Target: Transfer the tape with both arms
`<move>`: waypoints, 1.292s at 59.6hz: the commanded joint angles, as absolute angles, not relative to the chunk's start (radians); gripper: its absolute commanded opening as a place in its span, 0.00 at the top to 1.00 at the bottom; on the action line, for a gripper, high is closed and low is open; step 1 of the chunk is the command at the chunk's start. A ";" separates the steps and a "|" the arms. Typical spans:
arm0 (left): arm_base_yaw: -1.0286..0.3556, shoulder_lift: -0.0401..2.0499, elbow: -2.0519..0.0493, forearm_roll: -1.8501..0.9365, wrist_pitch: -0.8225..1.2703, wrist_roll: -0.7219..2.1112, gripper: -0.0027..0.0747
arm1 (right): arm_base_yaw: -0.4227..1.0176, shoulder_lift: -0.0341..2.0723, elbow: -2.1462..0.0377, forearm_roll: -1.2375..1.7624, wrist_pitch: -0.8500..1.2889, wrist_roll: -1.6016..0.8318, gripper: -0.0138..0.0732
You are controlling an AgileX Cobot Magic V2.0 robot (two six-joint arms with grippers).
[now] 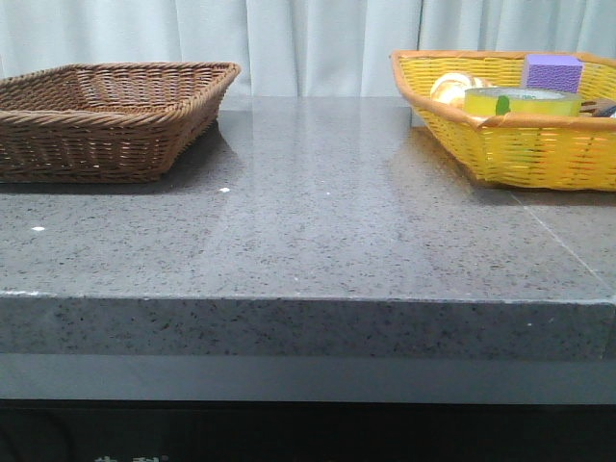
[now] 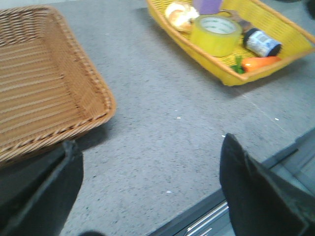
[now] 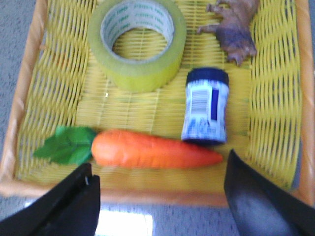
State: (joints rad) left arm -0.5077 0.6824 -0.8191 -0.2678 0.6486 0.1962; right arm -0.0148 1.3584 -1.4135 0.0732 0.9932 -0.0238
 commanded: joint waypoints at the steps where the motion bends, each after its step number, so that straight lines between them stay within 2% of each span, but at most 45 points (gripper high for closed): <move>1: -0.551 0.688 -0.854 -0.281 0.562 0.224 0.24 | -0.020 1.426 -1.535 0.063 0.982 -0.023 0.23; 31: -0.586 0.688 -0.854 -0.281 0.516 0.226 0.24 | -0.020 1.907 -2.032 0.063 1.136 -0.051 0.25; 62: -0.586 0.688 -0.854 -0.281 0.518 0.226 0.24 | -0.020 2.097 -2.142 0.064 1.105 -0.061 0.25; 67: -0.586 0.688 -0.854 -0.281 0.518 0.226 0.24 | -0.020 2.107 -2.144 0.064 1.104 -0.061 0.32; 72: -0.586 0.688 -0.854 -0.281 0.518 0.226 0.24 | -0.020 2.112 -2.144 0.065 1.104 -0.061 0.49; 77: -0.586 0.688 -0.854 -0.281 0.518 0.226 0.24 | -0.020 2.110 -2.147 0.066 1.104 -0.061 0.60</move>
